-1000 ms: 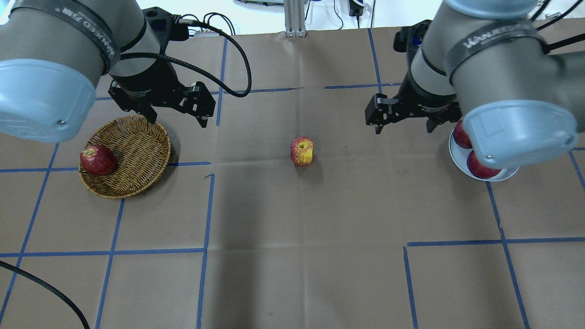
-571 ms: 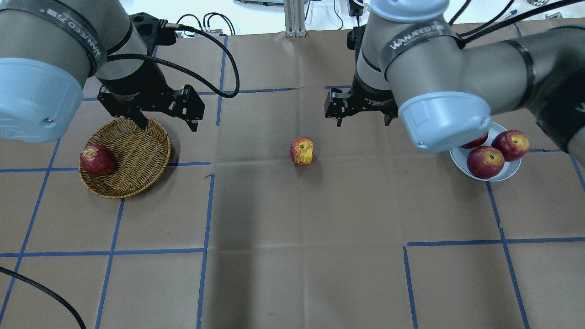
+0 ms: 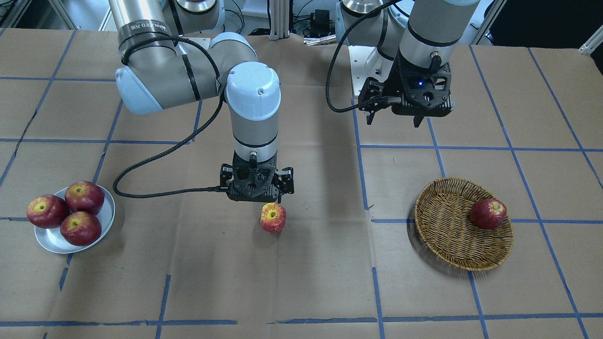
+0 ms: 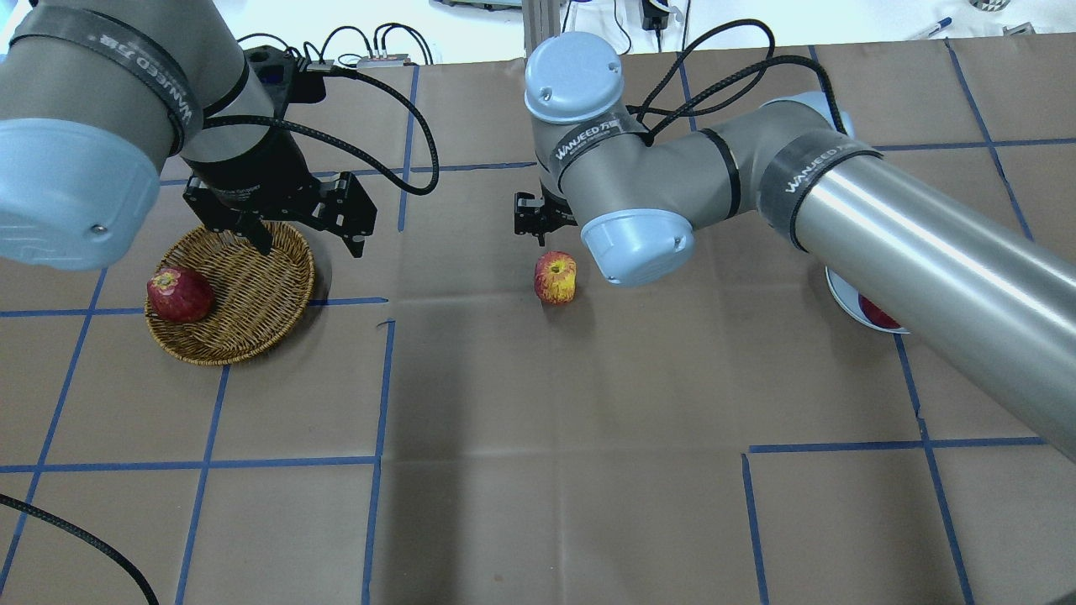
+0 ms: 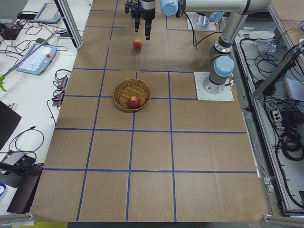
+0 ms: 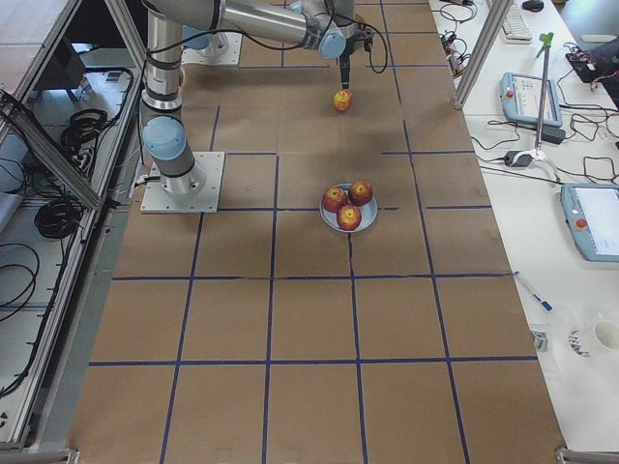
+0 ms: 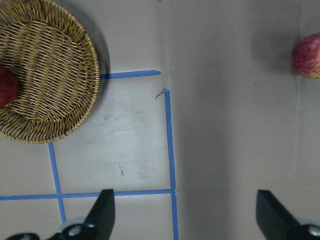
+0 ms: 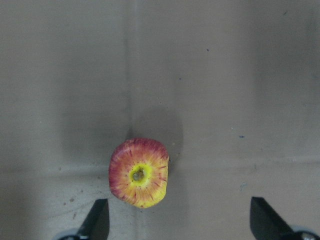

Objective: Transfer apple from basket to plate
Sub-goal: 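Reach the right gripper to the apple on the table and grasp it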

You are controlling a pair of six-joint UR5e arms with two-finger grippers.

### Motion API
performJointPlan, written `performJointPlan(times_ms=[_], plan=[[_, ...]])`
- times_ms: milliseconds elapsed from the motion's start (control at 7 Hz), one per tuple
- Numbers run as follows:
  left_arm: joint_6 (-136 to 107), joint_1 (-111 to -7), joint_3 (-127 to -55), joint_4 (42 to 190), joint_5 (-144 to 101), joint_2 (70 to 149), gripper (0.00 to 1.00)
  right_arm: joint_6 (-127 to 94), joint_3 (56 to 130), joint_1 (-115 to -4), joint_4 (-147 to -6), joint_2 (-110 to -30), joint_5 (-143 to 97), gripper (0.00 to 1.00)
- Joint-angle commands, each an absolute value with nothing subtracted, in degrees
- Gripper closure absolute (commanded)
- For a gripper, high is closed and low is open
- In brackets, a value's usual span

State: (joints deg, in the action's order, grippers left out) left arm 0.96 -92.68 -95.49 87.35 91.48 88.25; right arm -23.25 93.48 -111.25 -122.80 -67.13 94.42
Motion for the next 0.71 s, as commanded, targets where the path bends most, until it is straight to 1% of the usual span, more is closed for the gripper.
performJointPlan(times_ms=[0, 286, 571], plan=[[1.0, -92.6, -95.5, 87.4, 91.5, 88.2, 0.01, -23.7, 93.5, -112.1, -130.3, -61.5, 94.8, 0.0], [1.0, -92.6, -95.7, 87.4, 91.5, 88.2, 0.01, -23.7, 93.6, -113.3, -134.5, -58.0, 94.8, 0.0], [1.0, -92.6, -95.8, 87.4, 91.5, 88.2, 0.01, -23.6, 94.3, -113.9, -134.7, -57.0, 95.0, 0.0]])
